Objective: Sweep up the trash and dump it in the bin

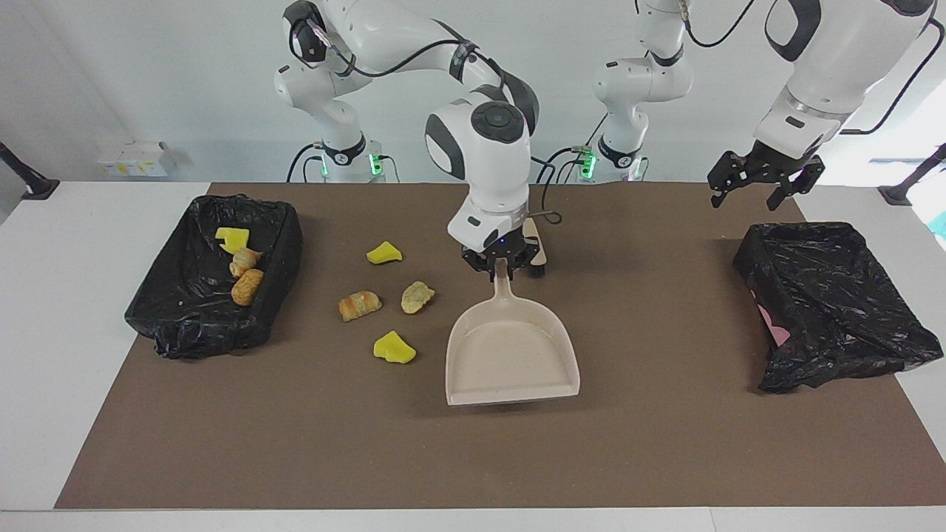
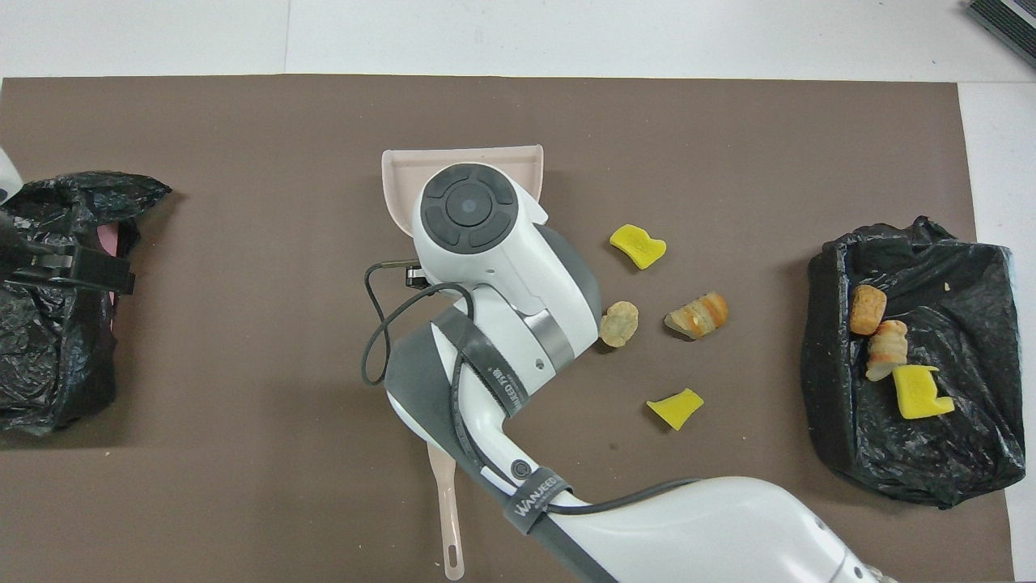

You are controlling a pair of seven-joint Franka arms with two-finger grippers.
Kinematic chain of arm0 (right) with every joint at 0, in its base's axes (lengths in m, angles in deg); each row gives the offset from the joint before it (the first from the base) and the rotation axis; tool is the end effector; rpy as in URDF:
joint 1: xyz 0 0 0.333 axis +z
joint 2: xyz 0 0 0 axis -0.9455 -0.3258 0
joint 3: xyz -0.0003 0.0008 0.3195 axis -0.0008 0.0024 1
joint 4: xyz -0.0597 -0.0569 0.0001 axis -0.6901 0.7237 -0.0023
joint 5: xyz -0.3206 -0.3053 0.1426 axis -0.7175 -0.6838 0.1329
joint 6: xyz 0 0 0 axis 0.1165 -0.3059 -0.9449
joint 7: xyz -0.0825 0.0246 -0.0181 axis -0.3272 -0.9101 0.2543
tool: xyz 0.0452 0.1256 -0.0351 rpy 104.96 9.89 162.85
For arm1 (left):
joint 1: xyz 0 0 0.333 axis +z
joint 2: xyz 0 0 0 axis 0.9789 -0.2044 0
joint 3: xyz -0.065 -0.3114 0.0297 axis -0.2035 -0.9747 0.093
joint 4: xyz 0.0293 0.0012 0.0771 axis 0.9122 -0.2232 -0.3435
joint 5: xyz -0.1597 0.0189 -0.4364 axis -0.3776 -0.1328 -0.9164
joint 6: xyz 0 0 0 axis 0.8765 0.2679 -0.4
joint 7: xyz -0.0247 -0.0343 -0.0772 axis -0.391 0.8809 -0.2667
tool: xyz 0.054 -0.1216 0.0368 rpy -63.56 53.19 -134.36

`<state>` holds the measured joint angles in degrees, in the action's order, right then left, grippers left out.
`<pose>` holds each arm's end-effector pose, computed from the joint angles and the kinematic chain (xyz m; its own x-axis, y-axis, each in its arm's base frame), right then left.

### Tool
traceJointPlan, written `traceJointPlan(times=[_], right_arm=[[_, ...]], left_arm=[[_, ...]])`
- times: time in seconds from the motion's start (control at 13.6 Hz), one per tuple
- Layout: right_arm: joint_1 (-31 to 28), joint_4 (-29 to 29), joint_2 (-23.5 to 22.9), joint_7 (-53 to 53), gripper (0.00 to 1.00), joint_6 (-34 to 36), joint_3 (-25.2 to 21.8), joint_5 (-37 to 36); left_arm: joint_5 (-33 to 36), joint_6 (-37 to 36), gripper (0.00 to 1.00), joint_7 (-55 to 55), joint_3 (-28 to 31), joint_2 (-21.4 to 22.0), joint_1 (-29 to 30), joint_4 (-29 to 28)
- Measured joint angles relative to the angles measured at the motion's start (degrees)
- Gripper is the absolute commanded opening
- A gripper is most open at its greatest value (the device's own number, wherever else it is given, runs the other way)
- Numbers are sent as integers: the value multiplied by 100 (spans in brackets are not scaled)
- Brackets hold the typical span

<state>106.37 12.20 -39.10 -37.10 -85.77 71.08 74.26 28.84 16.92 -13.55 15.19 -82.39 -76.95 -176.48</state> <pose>0.6284 0.5281 0.3272 1.0000 -0.0009 -0.0072 -0.0017 -0.9938 -0.1107 0.6152 -0.0408 0.5904 0.9903 -0.1388 -0.0042 -0.1388 -0.9903 -0.0058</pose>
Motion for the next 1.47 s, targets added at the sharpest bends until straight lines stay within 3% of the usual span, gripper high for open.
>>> traceJointPlan(times=[0.07,0.51,0.59,0.88,1.25,1.47], right_arm=[[24,1,-96,-59,0,-103,0,16],[-12,-13,-177,-82,25,-144,-5,51],[-11,-17,-176,-82,31,-144,-5,52],[-13,-16,-175,-82,73,-144,-5,61],[-105,17,24,-82,98,-147,-9,65],[-89,-62,379,-82,100,-78,7,65]], left_arm=[[0,0,100,-1,0,0,0,0],[0,0,100,-4,-27,1,0,-1],[0,0,100,-5,-28,1,-1,-4],[0,4,100,-12,-49,3,-3,-101],[-1,196,100,-31,-74,-4,-5,-373],[-4,771,100,-41,-122,-12,-44,-806]])
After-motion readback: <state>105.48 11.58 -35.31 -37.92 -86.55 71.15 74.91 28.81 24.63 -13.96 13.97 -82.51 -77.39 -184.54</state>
